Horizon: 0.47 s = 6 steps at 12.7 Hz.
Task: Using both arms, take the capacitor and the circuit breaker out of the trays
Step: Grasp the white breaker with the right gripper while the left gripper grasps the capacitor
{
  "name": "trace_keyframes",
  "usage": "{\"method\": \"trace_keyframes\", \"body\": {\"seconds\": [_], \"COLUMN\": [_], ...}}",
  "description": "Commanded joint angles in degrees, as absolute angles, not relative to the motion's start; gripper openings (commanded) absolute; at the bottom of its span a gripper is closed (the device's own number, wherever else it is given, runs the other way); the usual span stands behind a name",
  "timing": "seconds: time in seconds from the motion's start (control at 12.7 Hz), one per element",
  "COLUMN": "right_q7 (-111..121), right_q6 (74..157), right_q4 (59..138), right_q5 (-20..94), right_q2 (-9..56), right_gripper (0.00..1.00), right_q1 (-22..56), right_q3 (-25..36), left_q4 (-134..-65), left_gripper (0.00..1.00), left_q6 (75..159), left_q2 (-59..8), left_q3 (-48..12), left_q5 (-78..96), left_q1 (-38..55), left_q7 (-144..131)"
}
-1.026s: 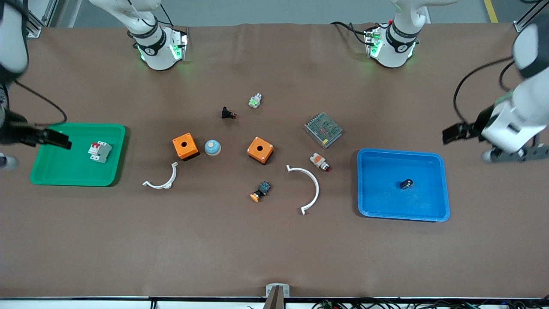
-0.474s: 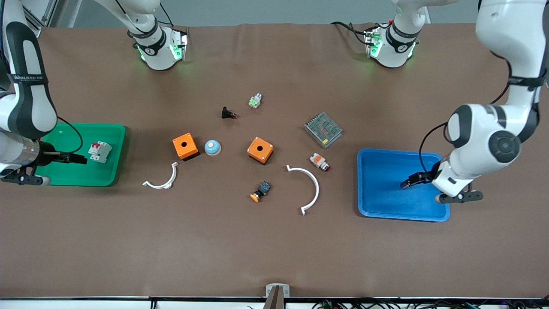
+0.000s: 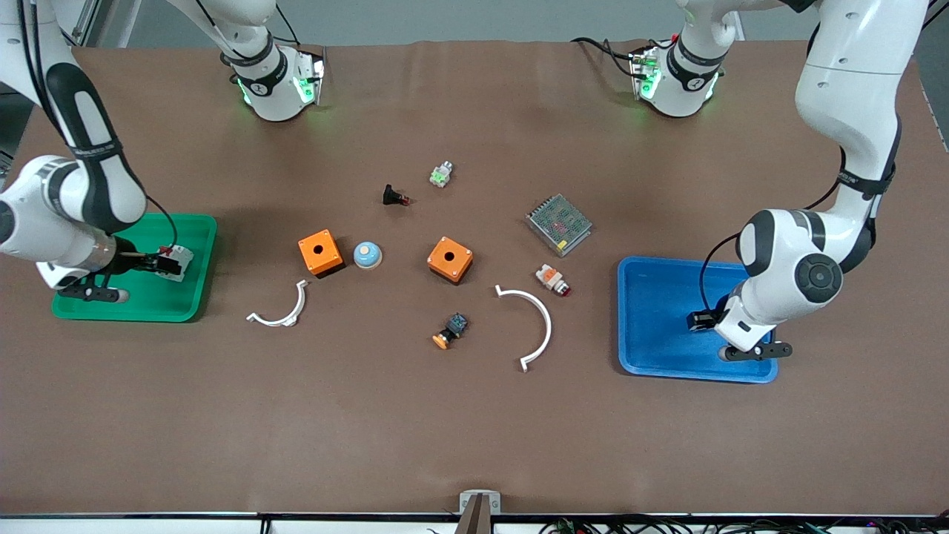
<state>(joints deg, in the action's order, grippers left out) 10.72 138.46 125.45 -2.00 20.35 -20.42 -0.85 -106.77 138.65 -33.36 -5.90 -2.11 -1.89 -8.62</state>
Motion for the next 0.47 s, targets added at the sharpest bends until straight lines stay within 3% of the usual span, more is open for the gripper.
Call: {"method": "trace_keyframes", "body": {"seconds": [0.0,0.08,0.16,0.39], "right_q7": [11.2,11.2,11.6,14.4], "right_q6": [139.6,138.7,138.0,130.3], "right_q4": [127.9,127.7,127.5,121.8], "right_q5": [-2.3,-2.3,-2.3,-2.3], "right_q2": [19.1,19.0,18.8,16.9], "right_gripper": [0.38,0.21,0.11,0.03], "right_q1": [-21.4,-21.1,-20.9,-17.4], "right_q3": [-1.7,-1.8,-1.9,-2.8], "left_q4": [-107.2,-107.5,-107.8,-108.5], "left_gripper": [0.51,0.50,0.50,0.49], "left_q6": [139.2,139.2,139.1,139.1], "left_q2": [-33.6,-33.5,-33.5,-33.5], "left_q3": [-6.0,-6.0,-6.0,-6.0], "left_q5": [-2.8,-2.8,-2.8,-2.9], "left_q1": [-1.9,-2.1,-2.1,-2.1], "left_q7": [-9.0,-8.7,-8.7,-8.5]}}
